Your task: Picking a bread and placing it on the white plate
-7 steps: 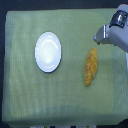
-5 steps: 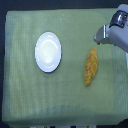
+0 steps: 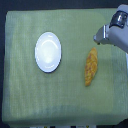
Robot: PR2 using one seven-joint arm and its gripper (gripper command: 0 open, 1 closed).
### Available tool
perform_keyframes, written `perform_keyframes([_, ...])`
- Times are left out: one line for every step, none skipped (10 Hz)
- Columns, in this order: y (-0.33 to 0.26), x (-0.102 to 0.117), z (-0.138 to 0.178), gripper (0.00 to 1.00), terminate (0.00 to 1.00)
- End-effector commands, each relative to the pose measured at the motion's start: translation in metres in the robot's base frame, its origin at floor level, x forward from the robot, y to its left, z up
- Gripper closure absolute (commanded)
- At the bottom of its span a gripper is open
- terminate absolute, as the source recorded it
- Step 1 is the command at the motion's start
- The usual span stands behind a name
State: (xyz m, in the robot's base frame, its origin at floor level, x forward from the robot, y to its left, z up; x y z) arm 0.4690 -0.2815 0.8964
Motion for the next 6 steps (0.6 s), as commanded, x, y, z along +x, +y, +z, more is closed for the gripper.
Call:
perform_keyframes([0.013, -0.005, -0.039, 0.0, 0.0])
perform_keyframes([0.021, -0.004, -0.045, 0.0, 0.0])
perform_keyframes([0.027, -0.004, -0.051, 0.0, 0.0])
perform_keyframes([0.036, -0.003, -0.062, 0.0, 0.0])
perform_keyframes([0.039, -0.002, -0.065, 0.0, 0.0])
perform_keyframes([0.044, -0.001, -0.073, 0.0, 0.0])
